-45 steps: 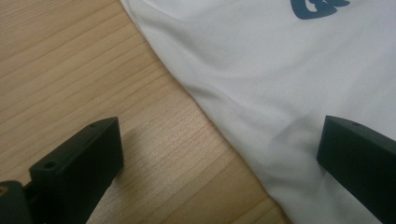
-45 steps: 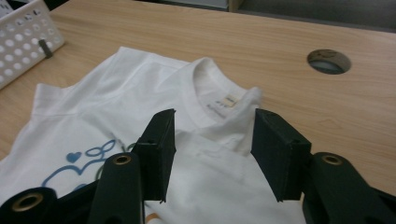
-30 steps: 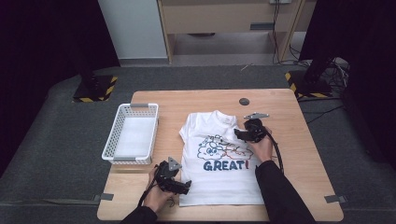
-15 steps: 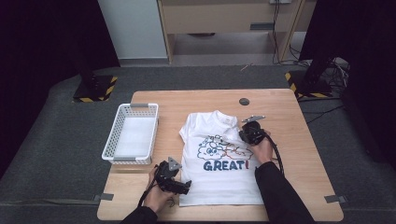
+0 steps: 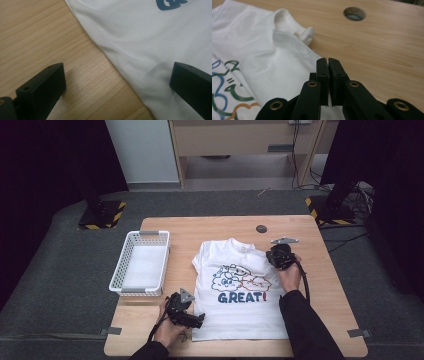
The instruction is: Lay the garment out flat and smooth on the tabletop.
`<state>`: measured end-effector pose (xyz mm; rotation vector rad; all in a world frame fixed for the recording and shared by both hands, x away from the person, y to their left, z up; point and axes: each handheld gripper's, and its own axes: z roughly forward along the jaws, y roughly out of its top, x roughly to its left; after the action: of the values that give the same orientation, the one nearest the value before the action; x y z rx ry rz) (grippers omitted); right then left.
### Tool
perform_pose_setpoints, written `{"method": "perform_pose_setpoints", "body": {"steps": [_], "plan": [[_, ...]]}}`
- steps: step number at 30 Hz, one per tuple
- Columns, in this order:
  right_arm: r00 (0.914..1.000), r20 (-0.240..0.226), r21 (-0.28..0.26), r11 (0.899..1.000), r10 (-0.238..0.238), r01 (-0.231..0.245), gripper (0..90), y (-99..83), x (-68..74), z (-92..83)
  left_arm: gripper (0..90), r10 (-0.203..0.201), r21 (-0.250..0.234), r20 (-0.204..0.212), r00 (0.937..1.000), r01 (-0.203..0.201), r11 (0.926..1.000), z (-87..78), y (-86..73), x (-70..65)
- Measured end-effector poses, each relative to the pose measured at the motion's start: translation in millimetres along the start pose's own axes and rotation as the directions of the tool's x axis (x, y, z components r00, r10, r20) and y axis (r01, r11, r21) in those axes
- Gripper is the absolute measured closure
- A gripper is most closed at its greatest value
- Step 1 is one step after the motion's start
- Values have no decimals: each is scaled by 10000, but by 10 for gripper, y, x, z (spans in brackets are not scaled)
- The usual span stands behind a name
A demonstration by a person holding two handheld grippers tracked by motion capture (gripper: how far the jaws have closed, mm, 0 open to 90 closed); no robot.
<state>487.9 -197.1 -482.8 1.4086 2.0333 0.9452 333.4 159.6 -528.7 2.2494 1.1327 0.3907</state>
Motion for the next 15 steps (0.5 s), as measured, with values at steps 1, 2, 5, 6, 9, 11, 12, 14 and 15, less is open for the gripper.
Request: {"method": "perform_pose_setpoints", "body": {"steps": [1, 2, 5, 6, 9, 11, 12, 14, 15], "plan": [[9997, 164, -156, 9997, 172, -169, 872, 10, -45, -35, 0, 1, -2, 1, 10000, -1, 10000, 0, 0, 0], [9991, 321, -255, 9993, 275, -267, 872, 13, -79, -60, 0, 0, -2, 1, 10000, 0, 10000, 0, 0, 0], [9909, 1117, -538, 9962, 746, -689, 871, -4, -225, -144, 0, 1, -1, -1, 10000, -1, 10000, 0, 0, 0], [9850, 1445, -542, 9947, 939, -869, 871, -24, -284, -161, 0, 3, 0, -1, 10000, -3, 10000, 0, 0, 0], [9695, 2052, -420, 9908, 1343, -1284, 870, -95, -399, -162, 0, -5, 1, -11, 10000, 5, 10000, 0, 0, -2], [9602, 2309, -189, 9875, 1569, -1568, 867, -152, -462, -134, 0, -12, -4, -20, 10000, 12, 10000, 2, 2, -5], [9541, 2481, 21, 9848, 1679, -1738, 857, -202, -506, -101, 0, -15, -4, -23, 10000, 15, 10000, 2, 2, -7], [9466, 2664, 194, 9809, 1815, -1935, 795, -258, -540, -71, 0, -17, -6, -22, 10000, 17, 10000, 2, 2, -7], [9466, 2671, 195, 9810, 1808, -1929, 758, -273, -552, -65, 0, -16, -4, -23, 10000, 16, 10000, 2, 2, -7]]}}
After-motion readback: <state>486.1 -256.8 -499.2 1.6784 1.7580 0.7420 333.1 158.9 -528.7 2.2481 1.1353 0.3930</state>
